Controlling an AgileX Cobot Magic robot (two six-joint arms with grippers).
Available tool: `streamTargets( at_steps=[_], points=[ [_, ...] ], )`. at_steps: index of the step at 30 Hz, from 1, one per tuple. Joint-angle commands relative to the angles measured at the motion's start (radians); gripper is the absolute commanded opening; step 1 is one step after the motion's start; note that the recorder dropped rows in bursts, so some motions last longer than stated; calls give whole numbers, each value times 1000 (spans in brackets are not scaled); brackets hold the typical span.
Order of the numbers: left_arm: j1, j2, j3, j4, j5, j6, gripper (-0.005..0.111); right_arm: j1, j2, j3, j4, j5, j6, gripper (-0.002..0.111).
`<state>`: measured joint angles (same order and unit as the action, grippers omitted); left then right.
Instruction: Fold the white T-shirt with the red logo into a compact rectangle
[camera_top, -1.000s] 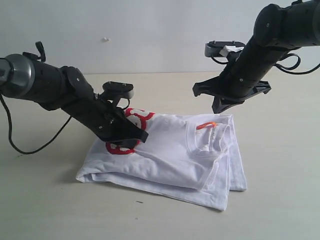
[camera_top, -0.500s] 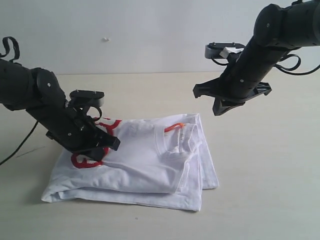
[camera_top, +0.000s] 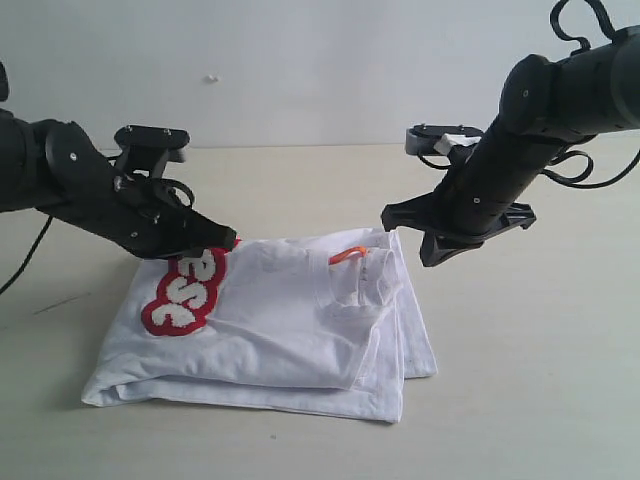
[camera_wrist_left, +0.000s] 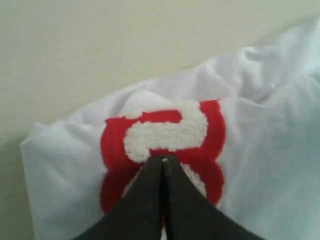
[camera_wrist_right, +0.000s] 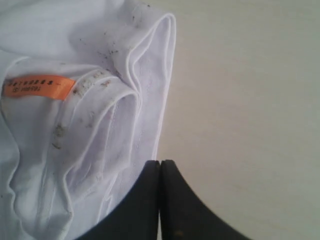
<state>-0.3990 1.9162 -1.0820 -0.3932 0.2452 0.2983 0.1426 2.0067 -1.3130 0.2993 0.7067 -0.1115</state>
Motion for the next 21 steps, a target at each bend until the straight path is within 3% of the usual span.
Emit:
streamTargets(
  at_steps=[1, 6, 12, 21],
  points=[
    [6, 80, 9, -16, -105, -30, 0, 2, -4, 1, 7, -32, -11, 0],
    [6, 112, 9, -19, -95, -32, 0, 2, -4, 1, 13, -32, -18, 0],
    [6, -2, 9, -10, -37, -32, 0, 2, -4, 1, 13, -32, -26, 0],
    [6, -38, 9, 67, 293, -24, 0, 2, -4, 1, 13, -22, -44, 0]
  ],
)
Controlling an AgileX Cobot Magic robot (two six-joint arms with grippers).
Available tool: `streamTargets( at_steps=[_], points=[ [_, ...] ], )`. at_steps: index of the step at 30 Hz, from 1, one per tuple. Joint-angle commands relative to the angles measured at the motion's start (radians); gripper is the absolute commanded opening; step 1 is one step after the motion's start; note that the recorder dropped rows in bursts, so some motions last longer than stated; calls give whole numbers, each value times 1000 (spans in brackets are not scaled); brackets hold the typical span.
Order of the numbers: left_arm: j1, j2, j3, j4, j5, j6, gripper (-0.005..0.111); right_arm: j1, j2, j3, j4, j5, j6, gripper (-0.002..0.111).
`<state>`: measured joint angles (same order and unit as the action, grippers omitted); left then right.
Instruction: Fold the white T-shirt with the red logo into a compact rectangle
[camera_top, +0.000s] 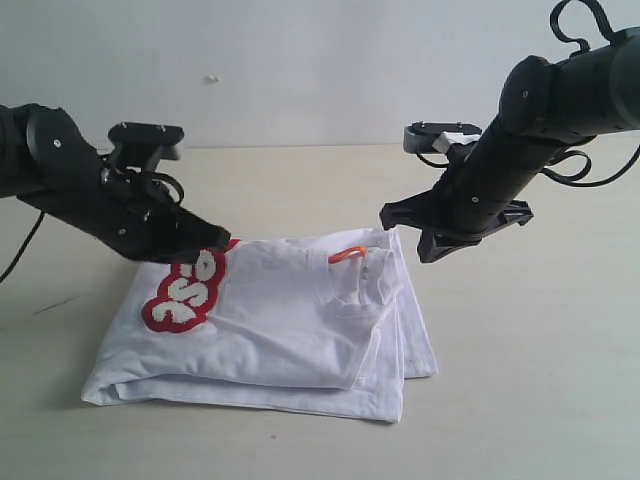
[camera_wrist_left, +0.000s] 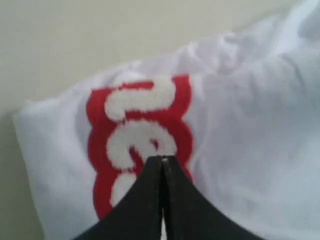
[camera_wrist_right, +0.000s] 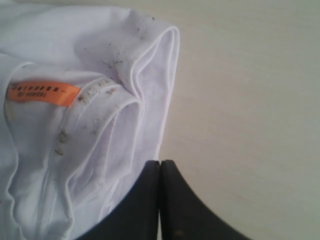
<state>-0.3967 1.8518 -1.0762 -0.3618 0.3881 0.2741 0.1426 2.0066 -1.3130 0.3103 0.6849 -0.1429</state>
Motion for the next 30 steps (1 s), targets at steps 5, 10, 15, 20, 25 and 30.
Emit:
streamTargets(
  at_steps=[5, 10, 15, 20, 25, 30],
  points=[
    [4, 94, 3, 96, 273, 0, 0, 2, -5, 1, 2, 27, -12, 0],
    [4, 131, 3, 112, 279, -13, 0, 2, -5, 1, 2, 34, -12, 0],
    [4, 62, 3, 103, 228, -13, 0, 2, -5, 1, 2, 29, -12, 0],
    [-1, -26, 3, -14, 181, 32, 0, 2, -5, 1, 2, 22, -12, 0],
    [-91, 1, 24, -168, 189, 249, 0, 2, -5, 1, 2, 17, -12, 0],
    [-208, 108, 31, -171, 136, 270, 0, 2, -5, 1, 2, 25, -12, 0]
  ],
)
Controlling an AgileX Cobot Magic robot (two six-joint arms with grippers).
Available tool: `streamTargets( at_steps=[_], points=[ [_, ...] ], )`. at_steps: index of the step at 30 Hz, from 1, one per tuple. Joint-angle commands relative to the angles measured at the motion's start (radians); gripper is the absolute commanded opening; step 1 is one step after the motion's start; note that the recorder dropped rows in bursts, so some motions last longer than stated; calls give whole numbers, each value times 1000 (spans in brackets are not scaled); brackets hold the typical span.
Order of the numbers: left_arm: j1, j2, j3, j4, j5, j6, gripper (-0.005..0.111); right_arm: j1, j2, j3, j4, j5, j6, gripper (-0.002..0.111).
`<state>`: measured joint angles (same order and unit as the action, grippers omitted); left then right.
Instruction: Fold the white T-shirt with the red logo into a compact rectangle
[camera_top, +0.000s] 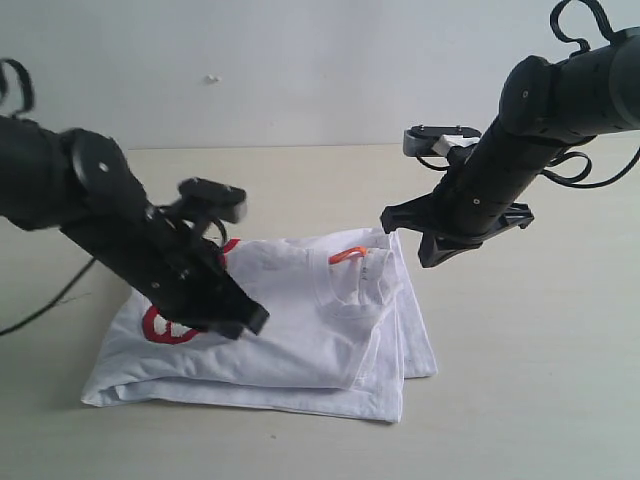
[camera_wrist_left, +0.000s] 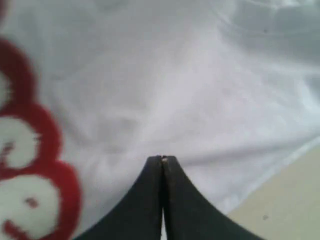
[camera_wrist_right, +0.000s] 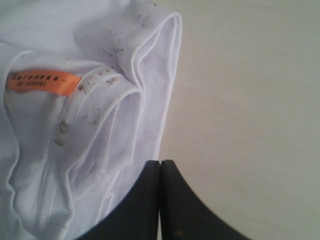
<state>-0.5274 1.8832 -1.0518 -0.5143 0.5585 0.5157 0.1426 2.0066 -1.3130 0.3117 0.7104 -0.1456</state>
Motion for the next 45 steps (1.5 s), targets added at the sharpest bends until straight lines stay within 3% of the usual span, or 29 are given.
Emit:
streamTargets(
  at_steps=[1, 5, 11, 18, 30, 34, 40, 45],
  points=[
    [-90, 100, 5, -12, -34, 28, 0, 2, -5, 1, 0, 2, -10, 0],
    [-98, 134, 5, 18, -32, 28, 0, 2, -5, 1, 0, 4, -10, 0],
    [-34, 32, -35, 6, -11, 1, 0, 2, -5, 1, 11, 2, -10, 0],
    [74, -177, -35, -13, -34, -7, 0, 13, -17, 1, 194, 2, -180, 0],
    [168, -271, -31, 8, -15, -7, 0, 254, -40, 50, 182, 59, -191, 0],
    [168, -272, -31, -2, -15, -7, 0, 291, -14, 50, 61, 66, -100, 0],
    [168, -272, -31, -15, 6, -7, 0, 293, 52, 50, -278, 45, 212, 0],
    [168, -272, -31, -14, 1, -7, 0, 293, 66, 50, -300, 45, 222, 0]
  ],
)
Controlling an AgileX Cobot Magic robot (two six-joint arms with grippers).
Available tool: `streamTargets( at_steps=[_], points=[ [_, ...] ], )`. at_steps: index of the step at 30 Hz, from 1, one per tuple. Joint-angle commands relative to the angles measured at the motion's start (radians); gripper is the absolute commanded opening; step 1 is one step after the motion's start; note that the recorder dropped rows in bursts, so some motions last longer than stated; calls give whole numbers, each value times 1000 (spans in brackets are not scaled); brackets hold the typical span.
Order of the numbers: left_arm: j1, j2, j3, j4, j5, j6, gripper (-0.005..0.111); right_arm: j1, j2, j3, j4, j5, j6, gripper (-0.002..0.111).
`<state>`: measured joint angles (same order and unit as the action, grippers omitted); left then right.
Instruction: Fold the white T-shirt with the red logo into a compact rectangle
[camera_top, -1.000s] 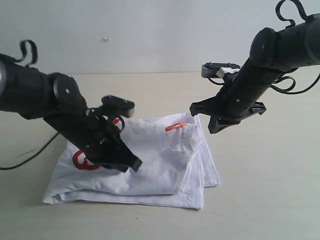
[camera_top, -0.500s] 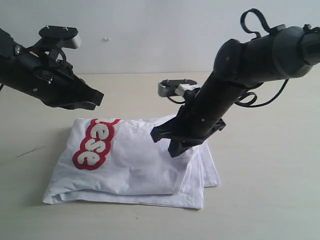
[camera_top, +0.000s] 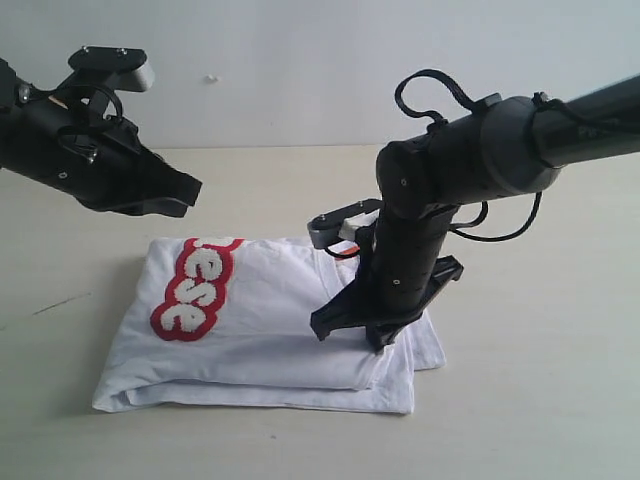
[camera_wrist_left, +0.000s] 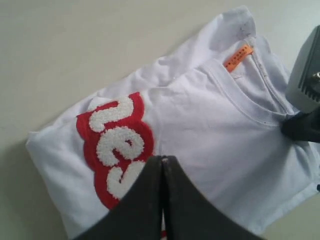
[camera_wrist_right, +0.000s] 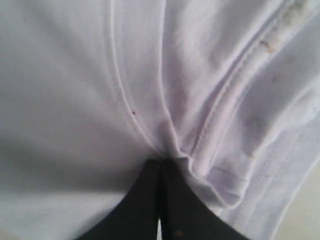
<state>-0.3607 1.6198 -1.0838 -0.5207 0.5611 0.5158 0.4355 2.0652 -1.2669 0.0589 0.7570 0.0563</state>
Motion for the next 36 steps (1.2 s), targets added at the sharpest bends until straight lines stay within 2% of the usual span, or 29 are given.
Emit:
streamTargets(
  at_steps=[1, 12, 16, 22, 28, 36],
  points=[
    [1, -9, 1, -8, -2, -7, 0, 0, 1, 4, -39, -3, 17, 0],
    [1, -9, 1, -10, 41, -7, 0, 0, -215, 4, -69, -35, 20, 0],
    [-1, -9, 1, -8, 92, -7, 0, -50, -187, 4, -141, -45, 120, 0],
    [-1, -9, 6, -8, 110, 0, 0, -110, -114, 4, -145, -42, 120, 0],
    [-1, 4, 10, -6, 65, 0, 0, -113, -51, 4, -116, -123, 109, 0],
    [-1, 12, 10, -4, 50, 0, 0, -110, 0, 4, -59, -96, 48, 0]
  ],
)
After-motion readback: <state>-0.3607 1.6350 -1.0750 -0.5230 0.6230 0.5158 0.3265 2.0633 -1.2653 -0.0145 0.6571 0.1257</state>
